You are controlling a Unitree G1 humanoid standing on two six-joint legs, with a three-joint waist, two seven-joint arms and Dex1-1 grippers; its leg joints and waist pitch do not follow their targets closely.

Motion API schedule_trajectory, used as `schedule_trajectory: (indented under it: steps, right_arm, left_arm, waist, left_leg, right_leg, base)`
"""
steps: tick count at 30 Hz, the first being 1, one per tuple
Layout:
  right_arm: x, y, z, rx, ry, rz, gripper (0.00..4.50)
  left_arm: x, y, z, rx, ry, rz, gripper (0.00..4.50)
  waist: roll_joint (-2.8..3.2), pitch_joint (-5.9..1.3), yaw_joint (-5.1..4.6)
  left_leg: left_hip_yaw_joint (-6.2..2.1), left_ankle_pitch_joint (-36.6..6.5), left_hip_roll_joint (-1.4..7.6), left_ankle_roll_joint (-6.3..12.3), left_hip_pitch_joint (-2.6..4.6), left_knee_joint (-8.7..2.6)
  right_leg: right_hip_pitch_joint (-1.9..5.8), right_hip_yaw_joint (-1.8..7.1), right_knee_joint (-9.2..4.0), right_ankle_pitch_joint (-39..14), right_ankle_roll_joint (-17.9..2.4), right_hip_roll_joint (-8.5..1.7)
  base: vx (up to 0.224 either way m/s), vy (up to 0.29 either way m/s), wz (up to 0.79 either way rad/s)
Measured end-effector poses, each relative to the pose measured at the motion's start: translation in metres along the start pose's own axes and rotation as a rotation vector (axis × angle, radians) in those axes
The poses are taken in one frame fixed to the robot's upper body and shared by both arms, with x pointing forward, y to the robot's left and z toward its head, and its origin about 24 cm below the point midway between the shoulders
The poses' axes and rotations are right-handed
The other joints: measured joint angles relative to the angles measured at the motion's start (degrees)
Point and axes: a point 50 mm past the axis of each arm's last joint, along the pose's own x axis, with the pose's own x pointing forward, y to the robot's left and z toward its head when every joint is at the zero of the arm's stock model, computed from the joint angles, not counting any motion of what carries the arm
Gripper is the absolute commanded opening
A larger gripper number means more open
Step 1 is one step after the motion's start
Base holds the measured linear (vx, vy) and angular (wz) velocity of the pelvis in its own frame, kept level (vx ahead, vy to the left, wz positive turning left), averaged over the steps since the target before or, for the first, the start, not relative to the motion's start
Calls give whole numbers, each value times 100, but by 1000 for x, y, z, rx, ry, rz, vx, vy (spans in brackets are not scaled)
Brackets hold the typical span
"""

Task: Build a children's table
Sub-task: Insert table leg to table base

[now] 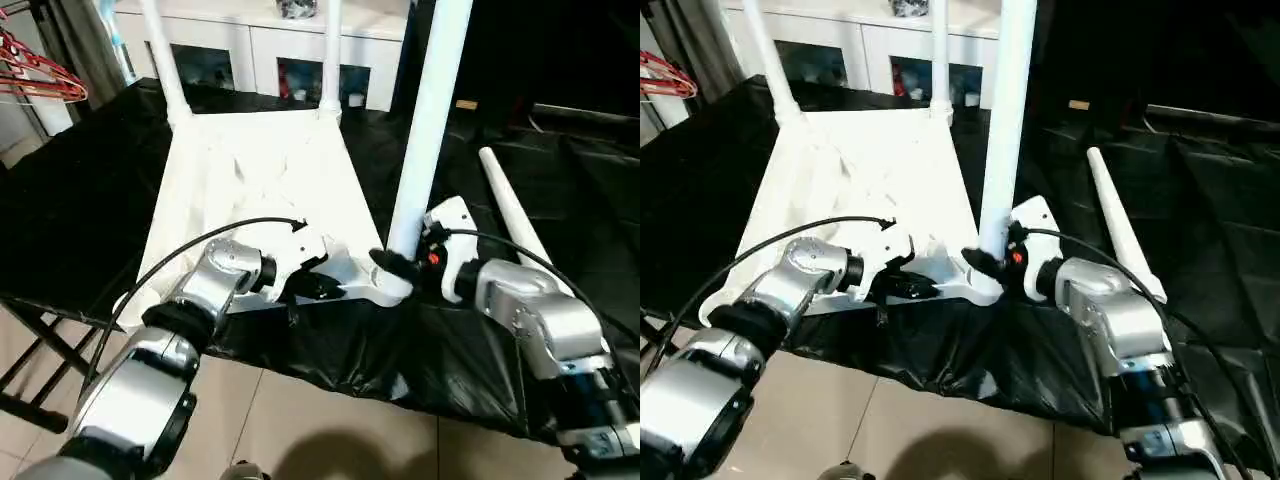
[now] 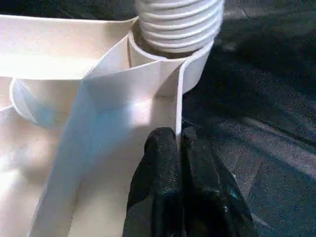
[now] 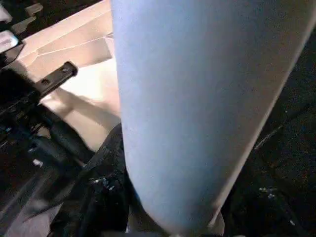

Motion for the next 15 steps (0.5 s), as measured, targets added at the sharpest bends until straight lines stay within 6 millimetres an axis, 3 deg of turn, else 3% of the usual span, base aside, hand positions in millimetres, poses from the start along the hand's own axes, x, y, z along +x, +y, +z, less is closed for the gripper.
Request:
schedule_trajectory:
  steps: [15]
  right_arm:
    - [5,-1,-6,34,-3,22,191]
  left_arm:
    - [-2,-3,-1,-22,2,-1,0]
  waist:
    - [3,-2,-19]
  left_leg:
    - [4,-1,0,1,2,-10]
  right_leg:
    - [3,2,-3,-9,1,0]
  base:
    - [0,0,0]
